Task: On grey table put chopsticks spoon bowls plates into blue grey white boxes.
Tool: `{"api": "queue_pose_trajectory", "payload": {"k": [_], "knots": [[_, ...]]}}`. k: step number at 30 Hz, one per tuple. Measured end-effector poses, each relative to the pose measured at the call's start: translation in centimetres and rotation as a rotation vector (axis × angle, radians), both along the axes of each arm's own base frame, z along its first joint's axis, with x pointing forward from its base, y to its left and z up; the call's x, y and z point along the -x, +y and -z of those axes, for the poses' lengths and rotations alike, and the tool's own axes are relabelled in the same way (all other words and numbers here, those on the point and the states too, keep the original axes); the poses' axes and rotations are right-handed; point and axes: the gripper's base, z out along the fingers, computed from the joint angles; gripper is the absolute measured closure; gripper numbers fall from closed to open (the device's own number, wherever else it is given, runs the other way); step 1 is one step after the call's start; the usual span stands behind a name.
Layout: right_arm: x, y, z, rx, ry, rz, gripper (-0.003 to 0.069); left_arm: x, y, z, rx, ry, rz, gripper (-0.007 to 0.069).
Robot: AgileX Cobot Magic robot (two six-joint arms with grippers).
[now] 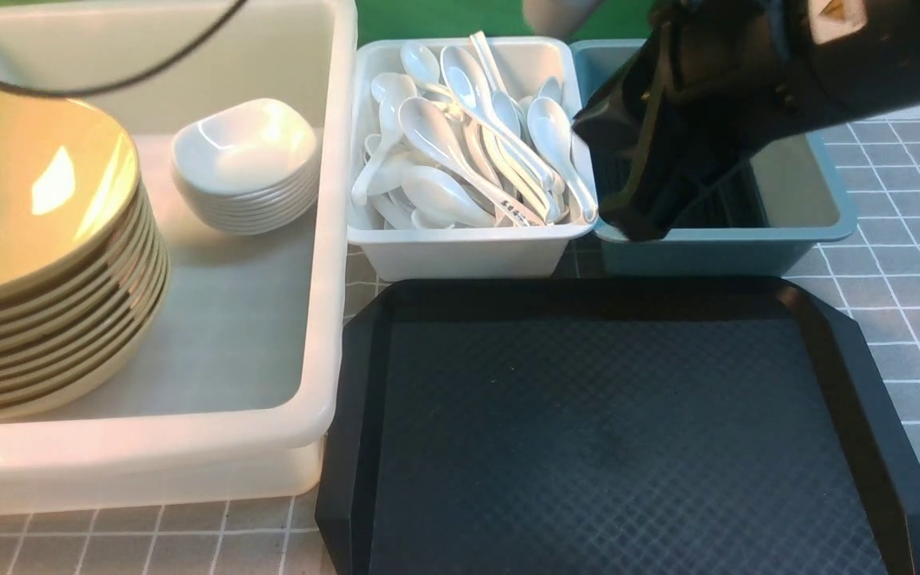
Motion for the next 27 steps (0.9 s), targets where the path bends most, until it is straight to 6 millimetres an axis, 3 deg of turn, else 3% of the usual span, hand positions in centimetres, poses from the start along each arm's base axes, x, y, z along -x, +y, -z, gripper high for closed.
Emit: {"api": "queue_pose_trajectory", "payload": {"k": [4, 7, 12, 13, 15, 17, 21, 27], "knots": [[1.5, -1.4, -1.3, -0.017, -0.009, 0.008, 0.0509, 4.8, 0.6, -1.9, 0.003, 0.039, -0.060, 0.0634], [2.9, -2.8, -2.0, -0.039, -0.024, 0.012, 0.0509, 7.7, 1.3, -0.9, -0.011, 0.106, -0.120, 0.0634], [5.7, -5.2, -3.2, -0.179, -0.117, 0.017, 0.0508, 12.7, 2.0, 2.9, 0.014, 0.156, -0.156, 0.0634], [5.9, -5.4, -3.4, -0.190, -0.128, 0.016, 0.0508, 12.8, 2.0, 3.5, 0.015, 0.169, -0.159, 0.0634], [7.2, -6.6, -4.0, -0.248, -0.171, 0.015, 0.0508, 16.2, 2.4, 5.5, 0.032, 0.145, -0.166, 0.0634], [7.9, -7.2, -4.2, -0.278, -0.187, 0.015, 0.0508, 17.8, 2.5, 6.9, 0.044, 0.141, -0.173, 0.0634], [9.5, -8.4, -3.1, -0.308, -0.188, 0.004, 0.0507, 22.9, 3.1, 10.0, 0.098, 0.062, -0.191, 0.0632], [11.5, -9.5, -0.9, -0.360, -0.222, -0.064, 0.0506, 27.4, 3.6, 13.6, 0.134, -0.033, -0.198, 0.0633]]}}
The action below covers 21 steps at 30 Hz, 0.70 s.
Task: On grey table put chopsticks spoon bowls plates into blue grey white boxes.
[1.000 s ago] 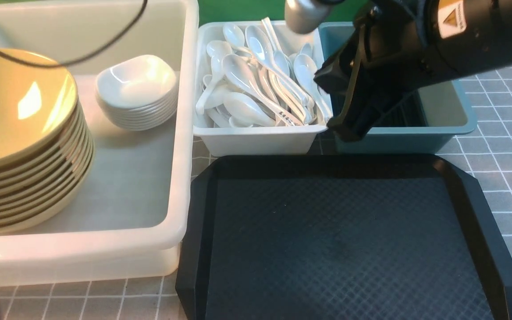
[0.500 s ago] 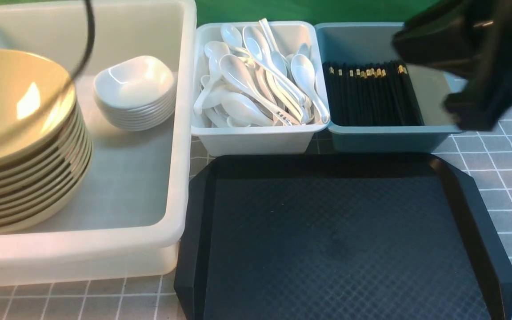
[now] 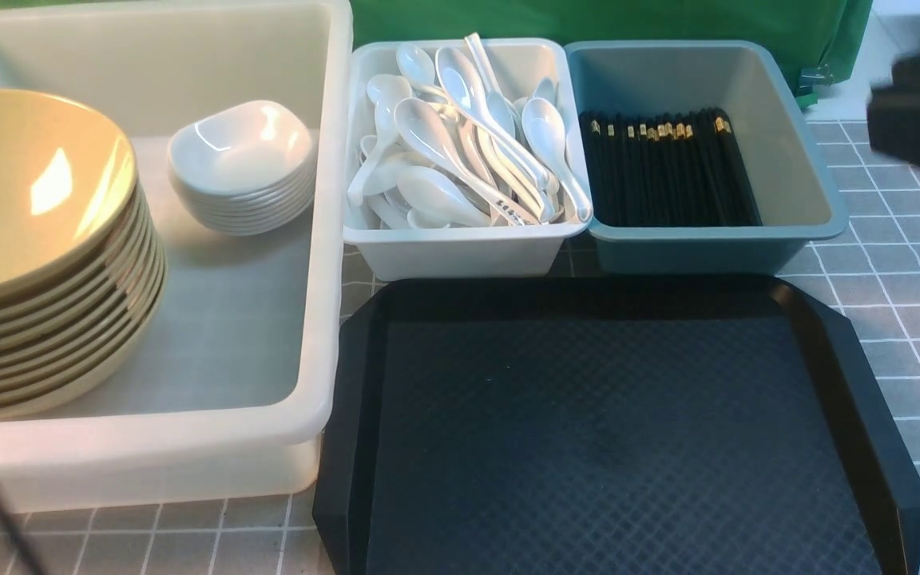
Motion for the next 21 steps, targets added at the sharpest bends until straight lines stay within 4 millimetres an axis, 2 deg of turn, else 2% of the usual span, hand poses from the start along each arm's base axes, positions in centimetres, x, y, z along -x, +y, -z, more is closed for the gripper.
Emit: {"api": "queue_pose_trajectory", "payload": {"k": [2, 7, 12, 21], "knots": [[0.9, -0.4, 0.7, -0.036, -0.030, -0.031, 0.0506, 1.4, 0.2, 1.3, -0.006, -0.035, -0.004, 0.0633], [1.8, -1.2, 1.1, -0.105, -0.103, -0.045, 0.0506, 3.2, 0.5, 2.9, -0.015, -0.122, -0.007, 0.0633], [1.8, -1.1, 1.1, -0.117, -0.120, -0.048, 0.0498, 4.0, 0.6, 3.1, -0.012, -0.167, -0.006, 0.0633], [1.8, -1.1, 1.2, -0.112, -0.117, -0.049, 0.0488, 4.0, 0.6, 3.1, -0.011, -0.173, -0.006, 0.0633]]}}
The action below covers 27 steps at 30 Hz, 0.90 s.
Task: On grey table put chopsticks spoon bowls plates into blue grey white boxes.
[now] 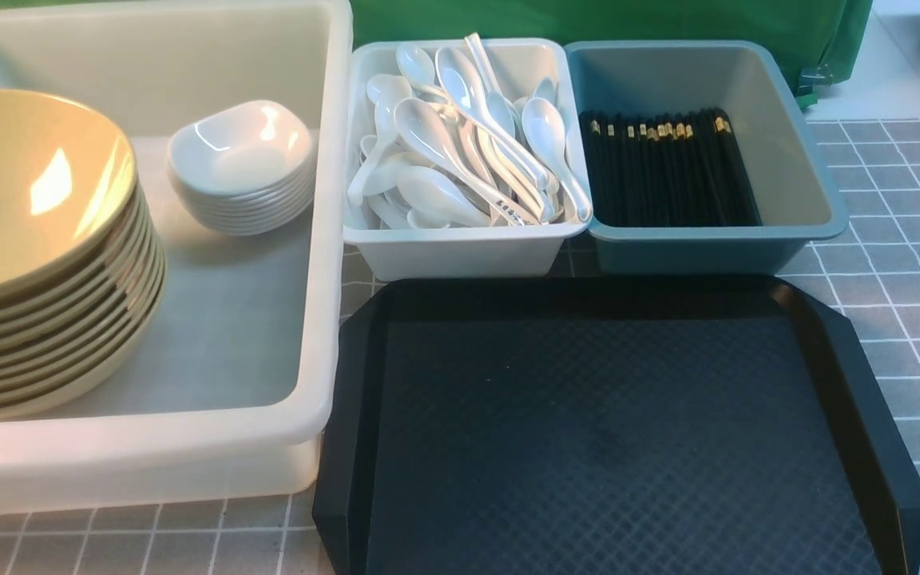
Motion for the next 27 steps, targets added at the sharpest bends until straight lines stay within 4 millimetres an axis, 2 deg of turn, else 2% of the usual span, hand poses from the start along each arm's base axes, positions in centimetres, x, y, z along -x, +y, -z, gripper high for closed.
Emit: {"api": "queue_pose_trajectory", "payload": {"k": [7, 23, 24, 27], "knots": [[0.0, 0.0, 0.7, 0.038, 0.041, -0.001, 0.0479, 0.0, 0.0, 0.0, 0.000, 0.000, 0.000, 0.0633], [0.1, 0.2, 0.9, 0.022, 0.075, -0.018, 0.0467, 0.0, 0.0, 0.0, 0.000, 0.000, 0.000, 0.0633], [0.2, 0.1, 1.0, 0.018, 0.074, -0.019, 0.0475, 0.0, 0.0, 0.0, 0.000, 0.000, 0.000, 0.0633], [0.7, -0.3, 1.9, -0.010, 0.062, -0.018, 0.0578, 0.0, 0.0, 0.0, 0.000, 0.000, 0.000, 0.0633]]}}
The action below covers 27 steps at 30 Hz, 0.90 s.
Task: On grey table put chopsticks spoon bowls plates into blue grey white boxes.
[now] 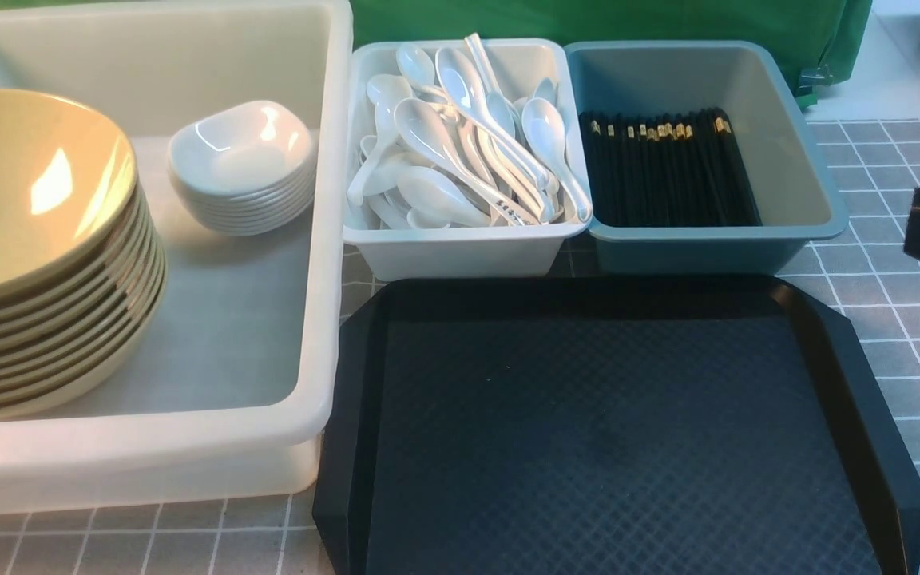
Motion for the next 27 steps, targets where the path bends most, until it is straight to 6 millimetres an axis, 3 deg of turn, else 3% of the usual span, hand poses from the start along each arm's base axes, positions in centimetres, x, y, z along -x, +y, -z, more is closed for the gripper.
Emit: {"api": "queue_pose_trajectory", "payload": {"k": [2, 6, 10, 12, 13, 20, 24, 27], "knots": [[0.4, -0.5, 0.9, -0.028, -0.026, 0.011, 0.0620, 0.0, 0.0, 0.0, 0.000, 0.000, 0.000, 0.0633], [0.8, -1.8, 2.9, -0.105, -0.110, 0.076, 0.0625, 0.0, 0.0, 0.0, 0.000, 0.001, 0.000, 0.0633], [0.8, -4.0, 7.5, -0.245, -0.137, 0.282, 0.0625, 0.0, 0.0, 0.0, 0.000, -0.002, 0.000, 0.0633], [0.9, -4.8, 8.6, -0.289, -0.132, 0.353, 0.0625, 0.0, 0.0, 0.0, 0.000, -0.002, 0.000, 0.0633], [1.1, -5.6, 11.0, -0.325, -0.102, 0.453, 0.0625, 0.0, 0.0, 0.0, 0.000, -0.002, 0.000, 0.0633], [2.2, -8.0, 18.6, -0.276, -0.041, 0.779, 0.0625, 0.0, 0.0, 0.0, 0.000, -0.002, 0.000, 0.0633], [2.6, -8.5, 20.9, -0.279, 0.035, 0.873, 0.0625, 0.0, 0.0, 0.0, 0.000, -0.002, 0.000, 0.0633], [2.6, -8.6, 21.3, -0.273, 0.066, 0.894, 0.0625, 0.0, 0.0, 0.0, 0.000, -0.003, 0.000, 0.0633]]}}
